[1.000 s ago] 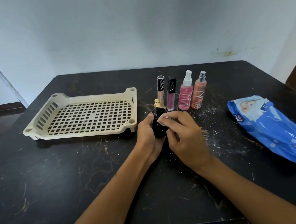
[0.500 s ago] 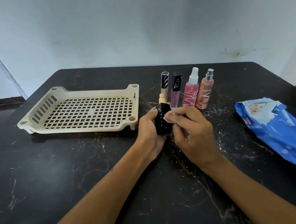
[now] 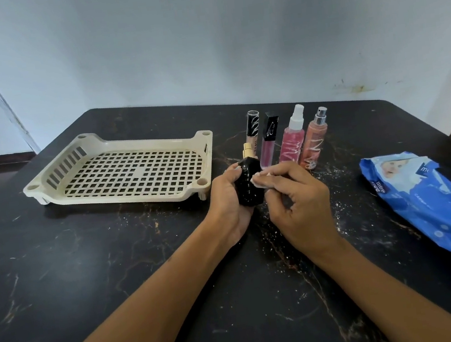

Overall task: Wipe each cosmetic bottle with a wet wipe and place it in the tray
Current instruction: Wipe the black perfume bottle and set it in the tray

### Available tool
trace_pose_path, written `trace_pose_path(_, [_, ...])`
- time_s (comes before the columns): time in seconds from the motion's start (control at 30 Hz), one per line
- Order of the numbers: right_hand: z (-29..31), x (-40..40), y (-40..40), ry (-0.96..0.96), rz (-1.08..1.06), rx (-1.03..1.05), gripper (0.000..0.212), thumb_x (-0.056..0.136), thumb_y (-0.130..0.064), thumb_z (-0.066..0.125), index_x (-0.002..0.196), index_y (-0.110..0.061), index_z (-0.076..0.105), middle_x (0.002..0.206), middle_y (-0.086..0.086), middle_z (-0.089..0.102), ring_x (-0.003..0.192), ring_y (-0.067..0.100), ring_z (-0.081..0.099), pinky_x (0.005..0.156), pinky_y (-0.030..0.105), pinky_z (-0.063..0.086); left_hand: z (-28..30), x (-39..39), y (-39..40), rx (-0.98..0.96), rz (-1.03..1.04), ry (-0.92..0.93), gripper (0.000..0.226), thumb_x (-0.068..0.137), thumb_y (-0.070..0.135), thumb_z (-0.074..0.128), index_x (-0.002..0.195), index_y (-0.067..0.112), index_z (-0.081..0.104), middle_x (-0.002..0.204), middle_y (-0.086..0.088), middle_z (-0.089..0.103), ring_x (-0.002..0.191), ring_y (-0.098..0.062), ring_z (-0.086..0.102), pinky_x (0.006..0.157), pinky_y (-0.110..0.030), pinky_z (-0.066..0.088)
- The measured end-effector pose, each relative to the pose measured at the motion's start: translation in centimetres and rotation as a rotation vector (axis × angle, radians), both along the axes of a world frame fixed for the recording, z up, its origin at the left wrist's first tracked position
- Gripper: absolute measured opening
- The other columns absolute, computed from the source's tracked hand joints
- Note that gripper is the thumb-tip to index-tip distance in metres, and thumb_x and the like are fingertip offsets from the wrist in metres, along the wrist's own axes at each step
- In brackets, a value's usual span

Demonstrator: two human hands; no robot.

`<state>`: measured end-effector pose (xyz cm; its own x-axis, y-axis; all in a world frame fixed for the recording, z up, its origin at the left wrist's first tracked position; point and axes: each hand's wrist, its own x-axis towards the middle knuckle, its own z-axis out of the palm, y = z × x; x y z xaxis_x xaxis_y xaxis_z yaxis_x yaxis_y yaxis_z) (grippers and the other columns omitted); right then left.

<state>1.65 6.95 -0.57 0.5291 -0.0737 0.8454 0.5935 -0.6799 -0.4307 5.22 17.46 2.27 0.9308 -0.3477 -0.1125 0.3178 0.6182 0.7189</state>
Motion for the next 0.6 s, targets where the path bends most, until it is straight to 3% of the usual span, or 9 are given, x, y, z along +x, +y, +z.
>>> trace_pose_path(0.1, [-0.10,0.16,-0.05,0.016,-0.040,0.022,0.022,0.083,0.005,0.059,0.096,-0.001,0.075,0.094,0.007,0.069,0.088,0.012,0.065,0.079,0.021,0.055,-0.13,0.08,0.03,0.037,0.002,-0.014,0.028,0.094,0.012,0.029,0.114,0.005,0.049,0.085,-0.011,0.058,0.077,-0.019,0.056,0.075,-0.031,0.046])
trace_pose_path(0.23, [-0.14,0.03,0.02,0.016,-0.028,0.021,0.021,0.080,0.006,0.059,0.091,-0.002,0.076,0.090,0.006,0.069,0.075,0.000,0.057,0.071,0.005,0.045,-0.19,0.15,0.00,0.038,-0.001,-0.013,0.028,0.094,0.012,0.029,0.114,0.006,0.049,0.083,-0.010,0.059,0.074,-0.018,0.057,0.073,-0.032,0.047])
trace_pose_path(0.4, [-0.18,0.18,-0.20,0.051,-0.097,0.040,0.024,0.086,-0.002,0.054,0.099,0.000,0.074,0.094,0.007,0.068,0.084,0.015,0.065,0.075,0.022,0.054,-0.21,-0.22,0.02,0.100,-0.009,-0.061,0.028,0.096,0.011,0.031,0.108,0.007,0.055,0.087,-0.009,0.062,0.076,-0.016,0.060,0.072,-0.033,0.050])
trace_pose_path(0.47, [-0.13,0.13,-0.21,0.046,-0.088,0.019,0.026,0.087,-0.005,0.052,0.100,0.000,0.074,0.095,0.007,0.068,0.084,0.016,0.065,0.075,0.022,0.054,-0.15,-0.23,0.10,0.104,-0.009,-0.058,0.027,0.096,0.011,0.031,0.106,0.009,0.057,0.086,-0.008,0.063,0.075,-0.015,0.061,0.070,-0.034,0.051])
trace_pose_path(0.6, [0.13,0.01,-0.32,0.042,-0.083,0.060,0.026,0.086,-0.005,0.053,0.099,-0.004,0.075,0.093,0.004,0.069,0.081,0.009,0.064,0.076,0.019,0.053,-0.02,-0.19,0.21,0.086,-0.013,-0.049,0.031,0.096,0.010,0.034,0.119,0.004,0.054,0.096,-0.013,0.062,0.082,-0.020,0.061,0.073,-0.036,0.052])
